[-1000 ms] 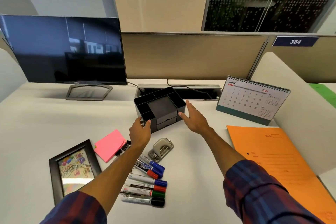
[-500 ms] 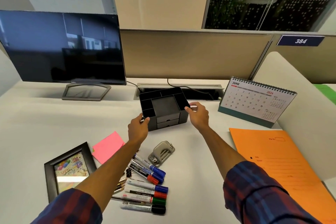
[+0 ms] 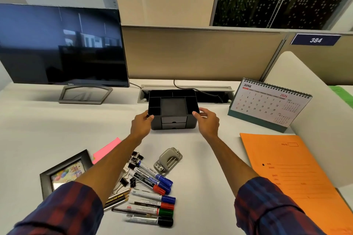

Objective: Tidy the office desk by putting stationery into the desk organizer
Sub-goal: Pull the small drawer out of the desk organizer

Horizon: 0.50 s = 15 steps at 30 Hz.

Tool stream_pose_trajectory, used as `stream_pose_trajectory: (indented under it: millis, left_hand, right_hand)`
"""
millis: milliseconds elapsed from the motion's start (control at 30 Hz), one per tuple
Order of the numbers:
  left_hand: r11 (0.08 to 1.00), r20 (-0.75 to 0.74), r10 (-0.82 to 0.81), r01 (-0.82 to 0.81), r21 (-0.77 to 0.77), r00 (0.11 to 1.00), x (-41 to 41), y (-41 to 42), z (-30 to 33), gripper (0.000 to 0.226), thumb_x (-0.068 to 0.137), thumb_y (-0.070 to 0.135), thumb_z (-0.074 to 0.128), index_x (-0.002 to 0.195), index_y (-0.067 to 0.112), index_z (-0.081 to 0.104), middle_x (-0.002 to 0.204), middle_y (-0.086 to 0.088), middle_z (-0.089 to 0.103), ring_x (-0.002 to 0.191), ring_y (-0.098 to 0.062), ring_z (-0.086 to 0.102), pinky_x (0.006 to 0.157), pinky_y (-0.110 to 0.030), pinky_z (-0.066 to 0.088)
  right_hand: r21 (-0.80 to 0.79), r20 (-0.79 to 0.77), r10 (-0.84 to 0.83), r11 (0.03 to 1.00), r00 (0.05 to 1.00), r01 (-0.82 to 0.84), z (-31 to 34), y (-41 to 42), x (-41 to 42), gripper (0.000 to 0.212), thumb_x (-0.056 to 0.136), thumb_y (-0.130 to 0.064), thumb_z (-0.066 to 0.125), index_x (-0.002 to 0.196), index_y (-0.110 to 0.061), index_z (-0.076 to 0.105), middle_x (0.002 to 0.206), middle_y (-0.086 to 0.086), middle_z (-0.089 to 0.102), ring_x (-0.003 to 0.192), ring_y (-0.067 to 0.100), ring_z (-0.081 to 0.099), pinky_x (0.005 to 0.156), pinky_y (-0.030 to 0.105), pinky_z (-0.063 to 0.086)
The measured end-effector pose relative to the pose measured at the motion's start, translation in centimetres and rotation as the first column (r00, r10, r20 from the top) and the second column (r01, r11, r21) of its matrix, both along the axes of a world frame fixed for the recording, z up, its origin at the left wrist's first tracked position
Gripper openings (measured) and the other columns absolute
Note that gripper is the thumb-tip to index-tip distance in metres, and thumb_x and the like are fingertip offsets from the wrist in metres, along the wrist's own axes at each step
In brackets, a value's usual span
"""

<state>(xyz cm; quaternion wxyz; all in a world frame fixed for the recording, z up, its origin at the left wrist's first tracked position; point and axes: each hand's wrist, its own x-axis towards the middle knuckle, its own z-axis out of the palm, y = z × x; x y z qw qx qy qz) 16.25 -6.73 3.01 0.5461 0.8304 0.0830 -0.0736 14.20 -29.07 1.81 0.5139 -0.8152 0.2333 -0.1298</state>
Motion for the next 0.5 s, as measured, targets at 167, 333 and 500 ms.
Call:
stream_pose_trajectory:
  millis: [167, 333, 500]
  left_hand:
    - [1.000, -0.028, -0.031, 0.031, -0.004, 0.999, 0.8, -0.1, -0.1, 0.046, 0.101, 0.025, 0.050, 0.145, 0.015, 0.044, 0.142, -0.011, 0.052, 0.129, -0.034, 0.050, 0.108, -0.045, 0.039]
    - [0.999, -0.020, -0.051, 0.051, -0.006, 0.999, 1.3, -0.6, 0.1, 0.046, 0.100, 0.023, 0.051, 0.145, 0.012, 0.044, 0.142, -0.011, 0.052, 0.129, -0.034, 0.049, 0.109, -0.046, 0.039]
    - [0.998, -0.006, -0.057, 0.057, 0.000, 0.998, 1.3, -0.4, -0.3, 0.046, 0.100, 0.024, 0.051, 0.145, 0.012, 0.045, 0.142, -0.011, 0.052, 0.131, -0.033, 0.048, 0.109, -0.045, 0.038]
  right_hand:
    - [0.018, 0.023, -0.033, 0.999, 0.999, 0.033, -0.2, -0.2, -0.5, 0.043, 0.090, -0.029, 0.066, 0.128, -0.010, 0.061, 0.120, 0.011, 0.067, 0.107, 0.027, 0.064, 0.087, 0.026, 0.043]
    - [0.034, 0.023, -0.059, 0.998, 0.998, 0.058, 0.0, -0.4, 0.0, 0.043, 0.090, -0.026, 0.067, 0.129, -0.010, 0.060, 0.122, 0.011, 0.066, 0.109, 0.028, 0.063, 0.098, 0.037, 0.046]
    - [0.037, 0.025, -0.048, 0.998, 0.999, 0.047, -0.2, -0.4, 0.1, 0.043, 0.090, -0.027, 0.067, 0.129, -0.010, 0.060, 0.123, 0.012, 0.066, 0.108, 0.028, 0.063, 0.095, 0.036, 0.048]
